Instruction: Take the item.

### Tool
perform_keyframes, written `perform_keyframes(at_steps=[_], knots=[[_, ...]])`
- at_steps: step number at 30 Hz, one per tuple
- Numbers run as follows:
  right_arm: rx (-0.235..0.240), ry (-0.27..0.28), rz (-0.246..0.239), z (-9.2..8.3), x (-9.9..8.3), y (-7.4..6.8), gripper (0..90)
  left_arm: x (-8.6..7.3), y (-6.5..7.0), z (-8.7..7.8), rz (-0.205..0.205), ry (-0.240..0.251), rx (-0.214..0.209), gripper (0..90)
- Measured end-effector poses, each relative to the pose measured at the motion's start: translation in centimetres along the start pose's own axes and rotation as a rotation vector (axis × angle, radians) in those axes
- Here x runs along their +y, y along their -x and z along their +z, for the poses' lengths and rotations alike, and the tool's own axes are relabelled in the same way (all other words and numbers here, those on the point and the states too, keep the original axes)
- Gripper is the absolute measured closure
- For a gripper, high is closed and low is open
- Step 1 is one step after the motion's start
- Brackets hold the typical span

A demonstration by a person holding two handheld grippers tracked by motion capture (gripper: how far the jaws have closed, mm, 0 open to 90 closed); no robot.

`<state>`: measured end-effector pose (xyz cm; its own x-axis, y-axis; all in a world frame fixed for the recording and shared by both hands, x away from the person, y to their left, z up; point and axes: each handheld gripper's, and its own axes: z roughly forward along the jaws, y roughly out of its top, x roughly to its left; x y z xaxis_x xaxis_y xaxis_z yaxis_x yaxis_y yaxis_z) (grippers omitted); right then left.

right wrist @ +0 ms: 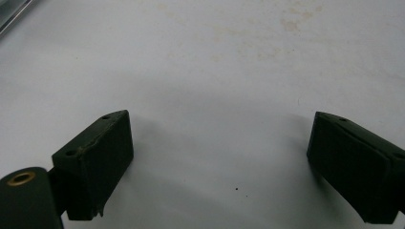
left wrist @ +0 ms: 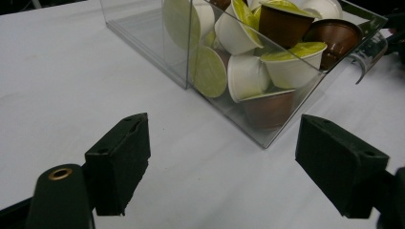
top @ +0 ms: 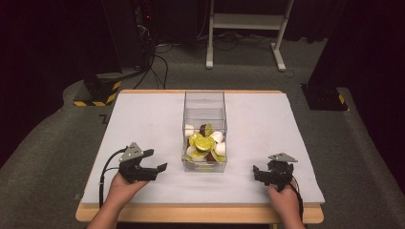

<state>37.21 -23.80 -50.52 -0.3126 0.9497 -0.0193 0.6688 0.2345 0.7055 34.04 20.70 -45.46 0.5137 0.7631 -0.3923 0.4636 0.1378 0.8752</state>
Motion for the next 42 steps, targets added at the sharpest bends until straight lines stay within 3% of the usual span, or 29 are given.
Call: perform_keyframes(at_steps=[4, 12, 16, 32, 42], knots=[[0.0, -0.001, 0.002, 0.0, 0.0, 0.0, 8.3, 0.3, 0.6, 0.3, 0.019, -0.006, -0.013, 18.9], [0.0, 0.0, 0.0, 0.0, 0.0, 0.0, 8.3, 0.9, 1.3, 0.8, 0.006, -0.003, -0.027, 17.8], [0.0, 0.0, 0.0, 0.0, 0.0, 0.0, 8.3, 1.1, 1.6, 1.1, 0.022, -0.006, -0.038, 17.8], [0.0, -0.001, 0.003, 0.0, 0.0, 0.0, 8.3, 2.1, 2.8, 2.2, 0.0, 0.008, -0.089, 17.7], [0.0, -0.001, 0.002, 0.0, 0.0, 0.0, 8.3, 2.5, 3.6, 3.1, 0.024, -0.002, -0.114, 17.8]])
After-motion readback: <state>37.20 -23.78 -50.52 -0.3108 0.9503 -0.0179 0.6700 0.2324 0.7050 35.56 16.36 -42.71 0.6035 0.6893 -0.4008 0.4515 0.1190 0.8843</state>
